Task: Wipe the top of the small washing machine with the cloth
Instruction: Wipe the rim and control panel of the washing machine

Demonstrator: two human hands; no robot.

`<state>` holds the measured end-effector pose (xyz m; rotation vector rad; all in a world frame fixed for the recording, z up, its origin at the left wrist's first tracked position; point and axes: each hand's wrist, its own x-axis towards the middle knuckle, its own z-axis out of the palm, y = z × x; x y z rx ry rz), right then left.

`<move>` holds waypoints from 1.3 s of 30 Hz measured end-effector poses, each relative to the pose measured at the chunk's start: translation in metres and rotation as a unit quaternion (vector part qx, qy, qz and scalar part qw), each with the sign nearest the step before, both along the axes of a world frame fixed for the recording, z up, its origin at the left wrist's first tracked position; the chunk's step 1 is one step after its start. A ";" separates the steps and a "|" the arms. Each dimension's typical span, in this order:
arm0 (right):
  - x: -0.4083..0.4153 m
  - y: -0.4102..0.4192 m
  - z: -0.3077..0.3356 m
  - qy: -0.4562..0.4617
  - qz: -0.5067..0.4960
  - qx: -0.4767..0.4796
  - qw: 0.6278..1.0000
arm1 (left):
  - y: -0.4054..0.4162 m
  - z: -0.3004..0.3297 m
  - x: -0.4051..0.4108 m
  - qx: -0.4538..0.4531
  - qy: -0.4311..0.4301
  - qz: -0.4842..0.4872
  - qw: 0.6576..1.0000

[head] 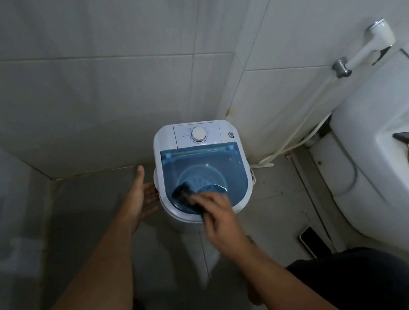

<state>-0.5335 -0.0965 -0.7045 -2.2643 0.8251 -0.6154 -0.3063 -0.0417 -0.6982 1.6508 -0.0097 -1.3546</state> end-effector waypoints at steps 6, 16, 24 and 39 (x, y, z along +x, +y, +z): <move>-0.047 -0.051 -0.016 0.021 -0.322 -0.007 0.946 | 0.004 0.006 0.000 -0.005 0.006 -0.003 1.000; 0.026 0.060 -0.032 0.099 -0.032 -0.065 0.992 | 0.007 0.005 0.009 -0.013 0.046 0.005 0.999; 0.130 -0.075 0.018 0.016 -0.081 0.001 0.997 | 0.017 -0.004 0.020 -0.024 0.097 0.026 0.995; 0.164 -0.120 0.028 0.189 0.173 -0.132 0.958 | 0.015 -0.020 0.023 -0.024 0.147 0.083 0.985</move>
